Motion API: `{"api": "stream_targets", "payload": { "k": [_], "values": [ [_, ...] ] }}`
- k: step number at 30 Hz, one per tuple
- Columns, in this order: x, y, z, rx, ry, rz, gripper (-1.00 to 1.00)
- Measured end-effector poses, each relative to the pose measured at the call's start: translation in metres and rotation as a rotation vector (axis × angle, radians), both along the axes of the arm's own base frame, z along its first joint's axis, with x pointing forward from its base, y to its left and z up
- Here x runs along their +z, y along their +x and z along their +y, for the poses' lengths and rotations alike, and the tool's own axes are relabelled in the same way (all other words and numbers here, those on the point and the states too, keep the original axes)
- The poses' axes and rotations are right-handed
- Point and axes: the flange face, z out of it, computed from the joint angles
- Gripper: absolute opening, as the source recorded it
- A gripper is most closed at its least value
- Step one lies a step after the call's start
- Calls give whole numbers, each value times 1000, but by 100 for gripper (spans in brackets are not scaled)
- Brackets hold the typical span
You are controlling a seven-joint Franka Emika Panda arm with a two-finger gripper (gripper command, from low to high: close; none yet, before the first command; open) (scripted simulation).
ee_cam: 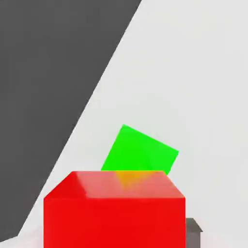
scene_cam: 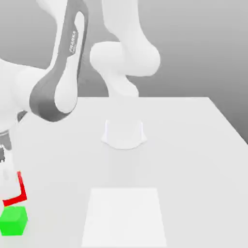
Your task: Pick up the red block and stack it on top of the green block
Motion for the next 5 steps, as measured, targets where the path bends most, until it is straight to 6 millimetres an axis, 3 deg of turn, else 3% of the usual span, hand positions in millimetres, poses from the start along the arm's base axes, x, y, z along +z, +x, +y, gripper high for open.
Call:
{"api": "stream_targets", "payload": {
  "k": [1, 2, 5],
  "values": [
    [-14, 0, -1, -3, -1, 0, -100],
    [-24, -1, -2, -4, -1, 1, 100],
    [-24, -1, -2, -4, -1, 1, 100]
  ]
}}
